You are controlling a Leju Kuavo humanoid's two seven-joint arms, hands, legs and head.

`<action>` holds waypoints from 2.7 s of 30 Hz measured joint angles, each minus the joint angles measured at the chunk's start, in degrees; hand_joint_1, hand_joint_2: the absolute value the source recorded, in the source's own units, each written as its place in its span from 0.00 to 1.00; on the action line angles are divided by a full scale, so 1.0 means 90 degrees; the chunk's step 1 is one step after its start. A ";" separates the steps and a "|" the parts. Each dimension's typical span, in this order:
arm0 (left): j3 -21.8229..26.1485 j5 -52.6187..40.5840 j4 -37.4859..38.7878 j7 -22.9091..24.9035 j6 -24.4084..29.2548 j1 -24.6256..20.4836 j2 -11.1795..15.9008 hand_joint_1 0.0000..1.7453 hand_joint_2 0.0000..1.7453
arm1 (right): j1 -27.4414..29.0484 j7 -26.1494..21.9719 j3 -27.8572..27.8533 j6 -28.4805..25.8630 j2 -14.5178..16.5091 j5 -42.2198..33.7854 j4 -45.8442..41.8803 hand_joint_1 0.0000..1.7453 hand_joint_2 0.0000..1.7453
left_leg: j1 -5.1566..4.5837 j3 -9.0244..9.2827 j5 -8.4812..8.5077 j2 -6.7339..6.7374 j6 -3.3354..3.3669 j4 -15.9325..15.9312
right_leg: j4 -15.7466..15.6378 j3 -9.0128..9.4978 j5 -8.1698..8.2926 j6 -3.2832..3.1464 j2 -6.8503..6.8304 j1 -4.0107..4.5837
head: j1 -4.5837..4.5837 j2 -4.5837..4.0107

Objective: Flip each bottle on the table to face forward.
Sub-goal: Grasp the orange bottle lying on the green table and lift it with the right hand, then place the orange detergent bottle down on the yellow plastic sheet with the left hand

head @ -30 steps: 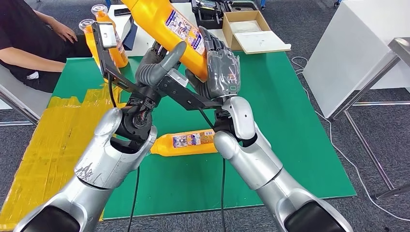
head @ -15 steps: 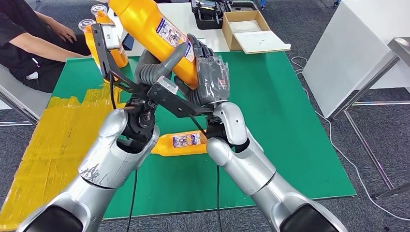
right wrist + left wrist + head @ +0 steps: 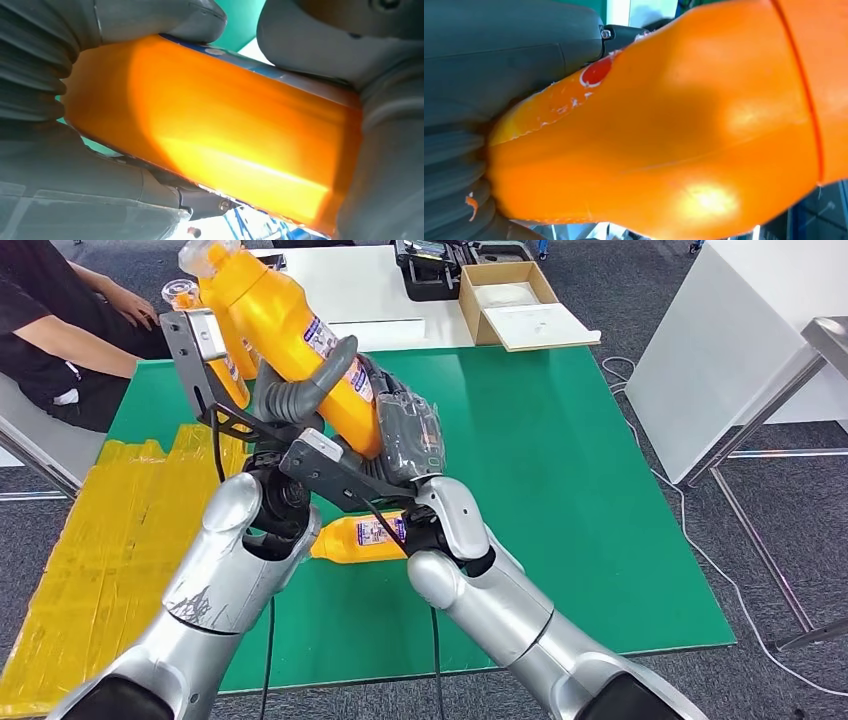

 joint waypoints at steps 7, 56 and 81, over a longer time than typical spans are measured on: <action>0.0035 0.0030 0.0000 -0.0120 0.0265 0.0133 0.0055 1.00 1.00 | -0.0249 0.0093 0.0559 -0.0013 -0.0166 -0.0663 0.0155 1.00 1.00 | -0.0001 -0.0001 0.0000 -0.0001 0.0000 0.0000 | 0.0000 0.0000 0.0000 0.0000 0.0000 -0.0001 | 0.0001 0.0000; 0.0303 0.0212 -0.0003 -0.0358 0.0278 0.0118 0.0784 1.00 1.00 | -0.0618 0.0001 0.1397 0.0135 -0.0577 -0.1751 0.0416 0.00 0.00 | 0.0004 0.0003 0.0000 0.0019 -0.0001 0.0000 | 0.0001 -0.0005 0.0001 -0.0001 0.0006 -0.0002 | 0.0002 0.0000; 0.1391 -0.5401 0.1269 -0.0535 -0.0936 0.0422 0.3003 1.00 1.00 | 0.2650 -0.0188 -0.1180 0.1152 -0.2415 0.0070 -0.2014 0.00 0.00 | 0.0007 -0.0002 -0.0005 -0.0001 -0.0007 0.0000 | -0.0001 -0.0008 -0.0003 -0.0004 0.0000 -0.0002 | 0.0004 0.0000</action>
